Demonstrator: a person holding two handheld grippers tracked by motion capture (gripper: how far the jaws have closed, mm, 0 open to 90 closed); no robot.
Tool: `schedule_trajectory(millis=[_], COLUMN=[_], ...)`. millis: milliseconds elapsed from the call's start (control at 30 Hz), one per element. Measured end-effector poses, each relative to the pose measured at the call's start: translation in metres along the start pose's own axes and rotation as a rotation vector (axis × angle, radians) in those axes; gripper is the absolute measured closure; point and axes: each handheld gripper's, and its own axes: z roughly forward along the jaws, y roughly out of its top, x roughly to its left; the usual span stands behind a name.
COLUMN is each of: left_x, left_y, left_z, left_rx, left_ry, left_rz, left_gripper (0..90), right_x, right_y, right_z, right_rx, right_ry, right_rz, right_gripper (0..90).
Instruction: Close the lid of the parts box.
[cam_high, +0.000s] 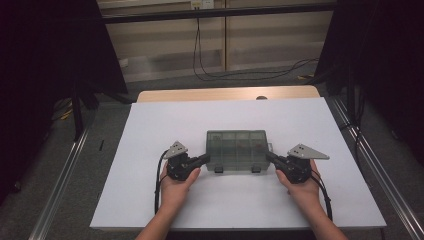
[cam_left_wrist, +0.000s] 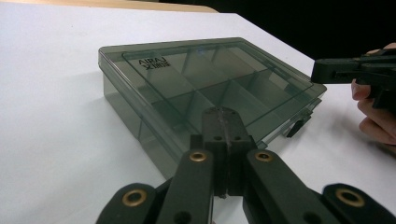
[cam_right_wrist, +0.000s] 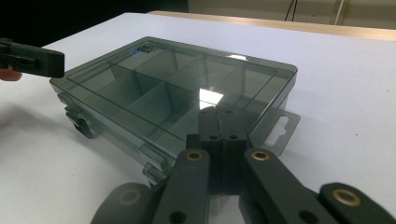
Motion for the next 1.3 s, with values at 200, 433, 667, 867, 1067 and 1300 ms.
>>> schedule_trajectory(millis=[200,433,667,867,1067,1300], left_x=[-0.001,-0.001,-0.001,0.0,-0.001,-0.001], left_y=[-0.004,-0.005,-0.005,-0.005,-0.005,-0.006], left_z=[0.002,0.002,0.002,0.002,0.002,0.003], left_rx=[0.015,0.007,-0.001,-0.003,-0.003,-0.011], left_ry=[0.0,-0.001,0.006,0.002,0.005,0.005], left_rz=[0.01,0.012,0.006,0.004,0.006,-0.004], left_gripper=[90.0,90.0,90.0,90.0,90.0,90.0], right_x=[0.001,0.002,0.001,-0.01,-0.025,-0.036], right_y=[-0.004,-0.007,-0.006,-0.002,0.0,-0.002], right_z=[0.001,0.0,-0.001,-0.013,-0.028,-0.037], right_rx=[0.008,0.002,0.008,-0.021,-0.037,-0.026], right_ry=[-0.008,-0.013,-0.014,-0.024,-0.036,-0.075], right_rz=[-0.006,-0.013,-0.003,-0.001,0.015,0.023], right_gripper=[90.0,90.0,90.0,69.6,51.5,26.9])
